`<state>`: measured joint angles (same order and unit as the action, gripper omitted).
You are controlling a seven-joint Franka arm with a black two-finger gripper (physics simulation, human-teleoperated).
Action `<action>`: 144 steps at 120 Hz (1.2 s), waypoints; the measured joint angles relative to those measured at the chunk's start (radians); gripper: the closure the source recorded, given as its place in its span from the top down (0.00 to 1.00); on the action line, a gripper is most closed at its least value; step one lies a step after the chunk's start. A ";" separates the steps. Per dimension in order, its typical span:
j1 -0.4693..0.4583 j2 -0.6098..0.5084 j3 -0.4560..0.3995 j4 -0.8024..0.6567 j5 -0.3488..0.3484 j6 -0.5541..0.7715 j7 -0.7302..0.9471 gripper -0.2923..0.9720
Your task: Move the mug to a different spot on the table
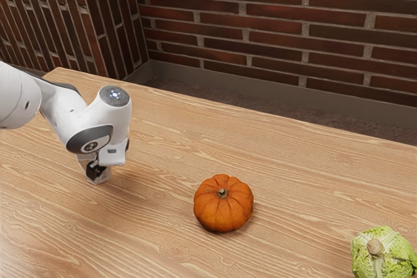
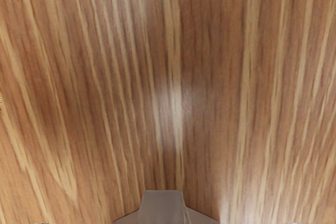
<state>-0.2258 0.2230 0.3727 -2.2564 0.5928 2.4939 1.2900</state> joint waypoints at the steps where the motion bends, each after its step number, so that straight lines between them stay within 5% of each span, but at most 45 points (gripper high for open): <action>1: 0.000 0.000 0.000 0.000 0.000 0.000 0.001 0.65; 83: 0.002 0.001 0.014 0.002 -0.032 0.033 0.022 0.27; 144: -0.006 0.000 0.014 0.040 -0.026 0.012 0.000 0.20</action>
<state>-0.2317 0.2230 0.3869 -2.2164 0.5663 2.5057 1.2899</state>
